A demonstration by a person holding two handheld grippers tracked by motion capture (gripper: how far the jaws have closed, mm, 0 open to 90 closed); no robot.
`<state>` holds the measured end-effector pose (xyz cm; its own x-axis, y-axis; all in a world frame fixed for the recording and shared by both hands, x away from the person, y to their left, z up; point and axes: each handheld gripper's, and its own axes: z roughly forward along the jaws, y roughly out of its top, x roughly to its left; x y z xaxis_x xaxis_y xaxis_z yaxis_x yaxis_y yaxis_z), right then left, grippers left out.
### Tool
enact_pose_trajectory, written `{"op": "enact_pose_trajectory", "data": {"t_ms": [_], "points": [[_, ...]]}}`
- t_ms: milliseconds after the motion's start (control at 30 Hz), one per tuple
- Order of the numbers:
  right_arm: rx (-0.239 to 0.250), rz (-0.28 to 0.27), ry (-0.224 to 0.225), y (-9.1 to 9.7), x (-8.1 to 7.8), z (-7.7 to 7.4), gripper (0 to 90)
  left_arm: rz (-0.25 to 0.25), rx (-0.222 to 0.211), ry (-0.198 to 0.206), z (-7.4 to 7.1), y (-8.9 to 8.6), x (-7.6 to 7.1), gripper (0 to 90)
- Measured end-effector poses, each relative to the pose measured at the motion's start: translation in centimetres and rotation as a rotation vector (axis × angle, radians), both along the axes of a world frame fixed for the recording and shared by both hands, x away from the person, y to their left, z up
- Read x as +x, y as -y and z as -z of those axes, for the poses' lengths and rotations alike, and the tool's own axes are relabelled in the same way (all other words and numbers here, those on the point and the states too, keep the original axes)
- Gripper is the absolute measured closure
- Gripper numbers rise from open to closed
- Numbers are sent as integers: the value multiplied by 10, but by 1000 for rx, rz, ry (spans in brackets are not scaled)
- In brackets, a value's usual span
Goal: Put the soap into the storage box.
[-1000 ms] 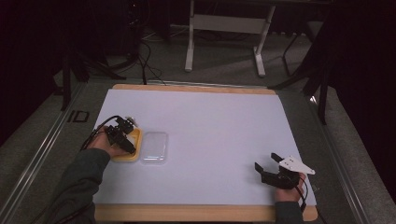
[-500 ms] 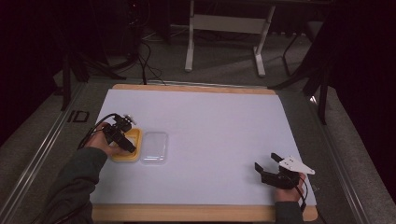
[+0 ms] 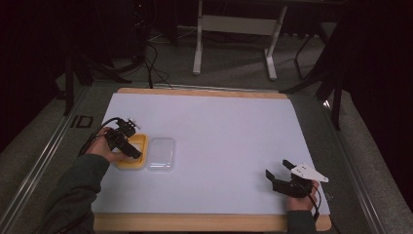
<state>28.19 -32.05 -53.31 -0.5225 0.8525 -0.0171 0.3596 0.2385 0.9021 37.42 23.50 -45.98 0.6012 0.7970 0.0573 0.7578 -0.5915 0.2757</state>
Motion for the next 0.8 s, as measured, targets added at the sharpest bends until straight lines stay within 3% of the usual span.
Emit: {"op": "enact_pose_trajectory", "data": {"t_ms": [167,567,800], "points": [[0,0,1,0,0,0,174,10,-28,20,-3,1,-4,212],[0,0,-1,0,0,0,173,70,-53,76,-13,10,-15,276],[-1,1,-5,0,1,0,173,93,-59,88,-13,16,-22,282]]}}
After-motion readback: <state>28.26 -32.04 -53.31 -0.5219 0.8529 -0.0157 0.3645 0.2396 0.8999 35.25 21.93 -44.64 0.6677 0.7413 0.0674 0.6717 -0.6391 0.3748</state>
